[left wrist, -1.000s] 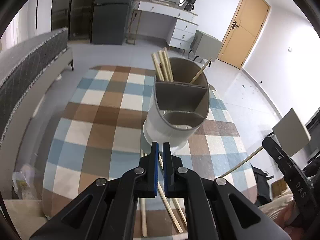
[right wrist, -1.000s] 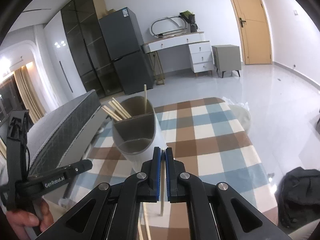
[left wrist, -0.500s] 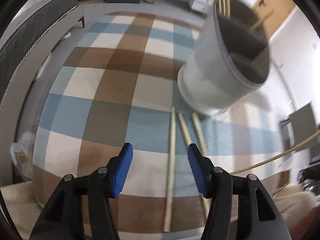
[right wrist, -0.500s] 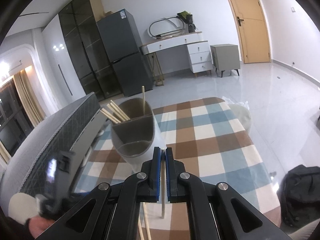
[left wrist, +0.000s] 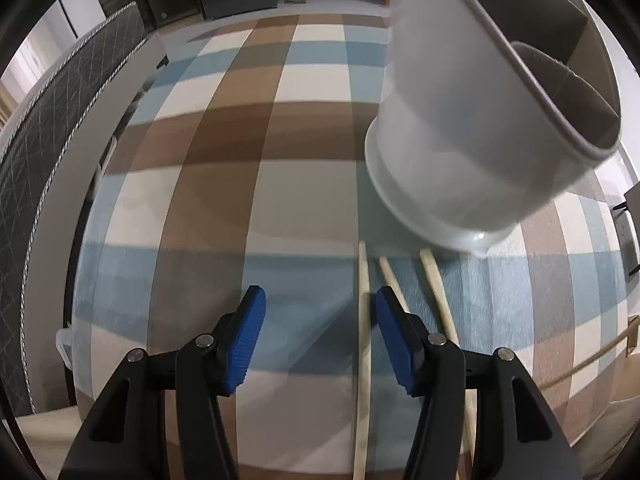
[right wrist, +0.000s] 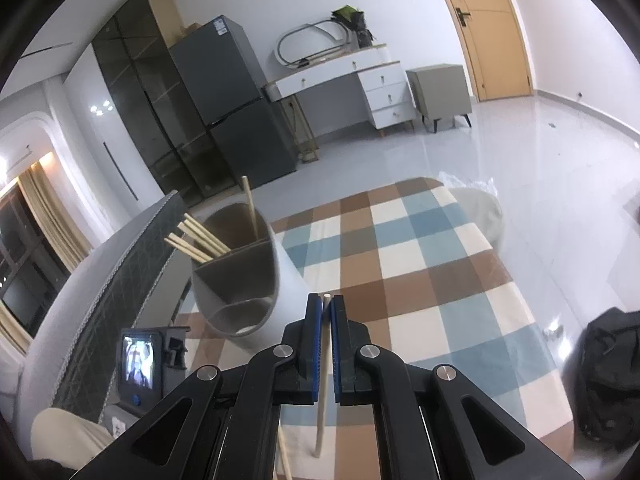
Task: Organize utensils
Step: 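Carry both chopsticks over the white utensil holder and lower them into it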
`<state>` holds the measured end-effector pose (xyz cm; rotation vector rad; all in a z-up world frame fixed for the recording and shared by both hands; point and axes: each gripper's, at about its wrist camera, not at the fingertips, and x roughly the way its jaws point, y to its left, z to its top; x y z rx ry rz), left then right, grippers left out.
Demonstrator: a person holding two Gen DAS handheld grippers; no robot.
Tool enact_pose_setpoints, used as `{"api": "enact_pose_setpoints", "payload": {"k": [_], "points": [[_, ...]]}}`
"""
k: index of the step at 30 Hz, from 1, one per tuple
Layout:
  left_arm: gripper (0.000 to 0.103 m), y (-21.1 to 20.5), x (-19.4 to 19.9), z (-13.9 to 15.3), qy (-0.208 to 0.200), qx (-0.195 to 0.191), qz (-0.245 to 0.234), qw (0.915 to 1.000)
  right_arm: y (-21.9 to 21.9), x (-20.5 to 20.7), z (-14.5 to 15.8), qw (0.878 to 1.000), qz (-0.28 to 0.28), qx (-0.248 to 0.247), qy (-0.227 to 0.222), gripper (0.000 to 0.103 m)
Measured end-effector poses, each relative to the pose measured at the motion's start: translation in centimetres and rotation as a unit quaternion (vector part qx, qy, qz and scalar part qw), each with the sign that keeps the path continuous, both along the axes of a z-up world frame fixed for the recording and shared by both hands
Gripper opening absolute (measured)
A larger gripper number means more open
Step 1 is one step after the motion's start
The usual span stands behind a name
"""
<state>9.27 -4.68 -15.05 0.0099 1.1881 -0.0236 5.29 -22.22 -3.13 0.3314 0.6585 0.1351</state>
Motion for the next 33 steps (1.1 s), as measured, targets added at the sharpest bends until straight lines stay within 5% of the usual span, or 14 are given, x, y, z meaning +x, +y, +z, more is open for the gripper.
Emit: {"api": "enact_pose_setpoints", "payload": {"k": [4,12,18,22,33], "points": [[0.001,-1.3,0.8,0.2,0.008,-0.014,-0.033,0.9993,-0.5,0.6,-0.2,1.000,-0.001,0.013,0.011,0.004],[0.000,0.5,1.0,1.5,-0.006,-0.081,-0.010,0.9967,-0.7,0.4,-0.1,1.000,-0.003,0.014,0.012,0.004],[0.000,2.5,-2.7,7.2,-0.107,-0.118,-0.002,0.9872,-0.1,-1.0,0.8,1.000,-0.001,0.004,-0.009,0.004],[0.000,3.5,-5.7,10.6,-0.170,-0.129,-0.010,0.9769,1.2,-2.8,1.6,0.999,0.003,-0.024,-0.027,0.004],[0.000,2.6,-7.0,13.1,-0.212,-0.133,-0.023,0.9679,4.2,-5.7,2.8,0.996,0.022,-0.065,-0.051,0.004]]}}
